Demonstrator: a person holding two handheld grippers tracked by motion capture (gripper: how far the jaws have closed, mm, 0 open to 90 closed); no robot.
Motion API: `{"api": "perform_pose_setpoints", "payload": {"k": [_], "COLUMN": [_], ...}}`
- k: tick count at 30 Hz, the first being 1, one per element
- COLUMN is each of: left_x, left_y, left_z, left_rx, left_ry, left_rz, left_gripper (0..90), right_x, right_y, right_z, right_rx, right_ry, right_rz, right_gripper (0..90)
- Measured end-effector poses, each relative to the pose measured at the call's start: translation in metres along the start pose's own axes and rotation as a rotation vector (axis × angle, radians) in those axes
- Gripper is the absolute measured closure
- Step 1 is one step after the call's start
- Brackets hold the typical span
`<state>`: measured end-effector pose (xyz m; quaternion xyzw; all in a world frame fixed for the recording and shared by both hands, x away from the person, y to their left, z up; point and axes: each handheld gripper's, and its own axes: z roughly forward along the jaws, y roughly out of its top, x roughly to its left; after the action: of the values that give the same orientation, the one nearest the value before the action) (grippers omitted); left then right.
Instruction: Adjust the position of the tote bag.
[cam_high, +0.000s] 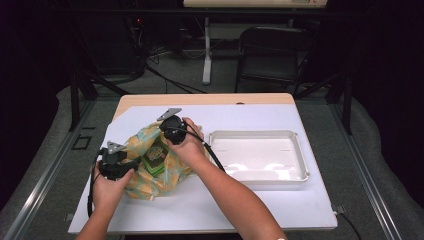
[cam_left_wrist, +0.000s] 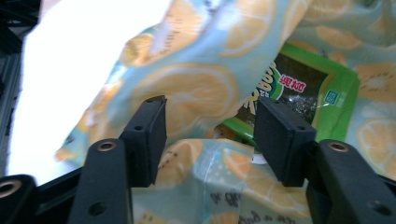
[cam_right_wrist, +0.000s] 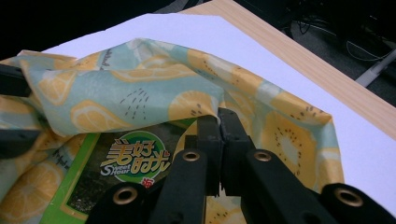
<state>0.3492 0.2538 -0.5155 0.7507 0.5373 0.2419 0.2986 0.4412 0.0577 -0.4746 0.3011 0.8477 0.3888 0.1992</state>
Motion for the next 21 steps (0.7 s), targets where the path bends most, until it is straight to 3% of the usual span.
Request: {"api": "perform_pose_setpoints", "payload": {"k": [4, 6, 10, 12, 15, 17, 21], "left_x": [-0.003, -0.002, 0.002, 0.004, 0.008, 0.01, 0.02], "left_y": [0.001, 0.002, 0.004, 0.005, 0.01, 0.014, 0.025], "left_z": [0.018, 0.023, 0.032, 0.034, 0.035, 0.035, 0.034], "left_rx": [0.035, 0.035, 0.047, 0.047, 0.06, 0.043, 0.03], "left_ry": [0.029, 0.044, 0.065, 0.073, 0.101, 0.114, 0.075], "left_rz": [0.062, 0.081, 0.102, 0.109, 0.121, 0.1, 0.028], "left_gripper": [43.0, 47.8, 67.0, 81.8, 88.5, 89.5, 89.9], "right_x": [0.0, -0.001, -0.001, 0.0, 0.003, 0.004, 0.0], "right_y": [-0.001, -0.002, -0.002, -0.001, -0.001, -0.001, -0.001], "right_z": [0.001, 0.001, 0.0, -0.001, 0.0, 0.0, 0.002], "right_rx": [0.001, 0.0, -0.005, -0.012, -0.02, -0.026, -0.03], "right_ry": [0.0, -0.002, 0.001, -0.003, -0.006, -0.025, -0.043], "right_rz": [-0.003, 0.0, -0.001, -0.013, -0.029, -0.043, -0.031], "right_gripper": [88.7, 88.6, 88.8, 89.1, 89.3, 89.5, 89.4]}}
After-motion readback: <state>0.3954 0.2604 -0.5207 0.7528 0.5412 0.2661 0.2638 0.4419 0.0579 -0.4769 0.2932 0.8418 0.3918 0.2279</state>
